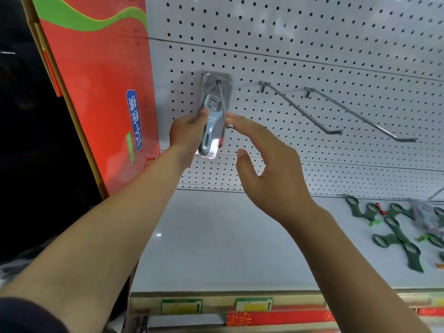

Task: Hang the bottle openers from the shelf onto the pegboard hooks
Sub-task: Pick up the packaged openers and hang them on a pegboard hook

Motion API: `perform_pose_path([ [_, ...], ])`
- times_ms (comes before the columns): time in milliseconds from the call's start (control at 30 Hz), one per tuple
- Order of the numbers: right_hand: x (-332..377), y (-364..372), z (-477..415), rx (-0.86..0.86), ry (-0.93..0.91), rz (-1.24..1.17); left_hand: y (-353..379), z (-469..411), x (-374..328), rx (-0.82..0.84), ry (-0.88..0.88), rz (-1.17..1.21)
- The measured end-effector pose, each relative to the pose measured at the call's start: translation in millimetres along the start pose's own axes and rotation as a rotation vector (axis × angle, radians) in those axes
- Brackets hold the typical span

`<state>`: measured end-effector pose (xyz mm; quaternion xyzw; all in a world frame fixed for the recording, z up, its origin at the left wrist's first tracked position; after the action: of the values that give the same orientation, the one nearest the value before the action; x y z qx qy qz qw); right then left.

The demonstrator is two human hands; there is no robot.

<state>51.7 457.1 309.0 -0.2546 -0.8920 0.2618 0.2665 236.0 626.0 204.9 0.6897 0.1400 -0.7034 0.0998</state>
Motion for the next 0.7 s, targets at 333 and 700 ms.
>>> perform_pose_path([
  [333,-1.5,-4.3,3.9,0.030,-0.028,0.118,-12.0,-7.7,10.7,-0.020,-0.061,-0.498],
  [700,-88.2,-11.3,67.0,0.089,0.296,0.176,-13.2,109.8,18.9,0.065,0.404,-0.888],
])
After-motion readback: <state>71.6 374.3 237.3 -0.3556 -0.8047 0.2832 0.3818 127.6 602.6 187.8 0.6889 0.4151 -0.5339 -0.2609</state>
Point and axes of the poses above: each hand's wrist, its own z-axis away from the middle knuckle, its own y-axis out of the palm, x = y × z, the point moved 10 cm from there along -z, towards the middle knuckle, and after that the axes turned 5 degrees about -y, right-handed, at the moved point
